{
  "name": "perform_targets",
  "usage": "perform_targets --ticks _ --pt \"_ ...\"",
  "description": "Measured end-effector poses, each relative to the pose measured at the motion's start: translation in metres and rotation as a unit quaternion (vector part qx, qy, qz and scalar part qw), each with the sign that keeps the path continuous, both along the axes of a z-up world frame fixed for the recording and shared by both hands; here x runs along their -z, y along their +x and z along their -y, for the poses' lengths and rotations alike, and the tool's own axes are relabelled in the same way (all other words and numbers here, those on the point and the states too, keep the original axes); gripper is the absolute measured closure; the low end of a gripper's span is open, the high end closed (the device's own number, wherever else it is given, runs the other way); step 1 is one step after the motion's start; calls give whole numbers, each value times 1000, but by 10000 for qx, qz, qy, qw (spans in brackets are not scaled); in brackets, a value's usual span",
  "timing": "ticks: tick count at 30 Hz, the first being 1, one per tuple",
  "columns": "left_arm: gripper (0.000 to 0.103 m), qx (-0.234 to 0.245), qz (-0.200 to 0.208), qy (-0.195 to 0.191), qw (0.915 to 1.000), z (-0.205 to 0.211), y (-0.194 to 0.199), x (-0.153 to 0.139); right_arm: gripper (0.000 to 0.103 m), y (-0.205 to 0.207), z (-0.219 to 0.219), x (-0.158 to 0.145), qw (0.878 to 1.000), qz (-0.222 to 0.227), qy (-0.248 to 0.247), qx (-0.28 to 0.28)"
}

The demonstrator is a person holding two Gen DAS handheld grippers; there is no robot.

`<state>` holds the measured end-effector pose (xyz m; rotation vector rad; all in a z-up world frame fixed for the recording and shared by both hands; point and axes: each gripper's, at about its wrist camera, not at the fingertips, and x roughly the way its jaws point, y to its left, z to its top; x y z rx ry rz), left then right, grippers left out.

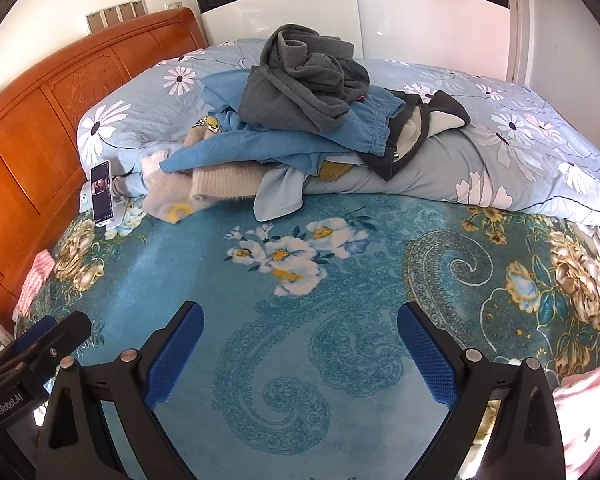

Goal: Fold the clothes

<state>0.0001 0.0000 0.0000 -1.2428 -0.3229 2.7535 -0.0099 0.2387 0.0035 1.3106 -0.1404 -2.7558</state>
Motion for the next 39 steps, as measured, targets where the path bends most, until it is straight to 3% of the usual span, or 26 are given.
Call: perform_targets --ticks 8,14,27,39 --pt "0 -163 -549 -156 9982 -6 13 -7 5 6 1 -4 9999 -95 12 -76" --pt "0 -232 -708 -221 9970 -7 18 -13 5 8 4 -10 9995 -268 -14 -174" --pt "0 -56 -637 -43 9979 -7 16 -14 5 6 -1 -4 9994 -246 -24 -249" --pt "0 -189 -644 -289 9973 -2 7 -7 5 -8 10 6 9997 -21 5 -259"
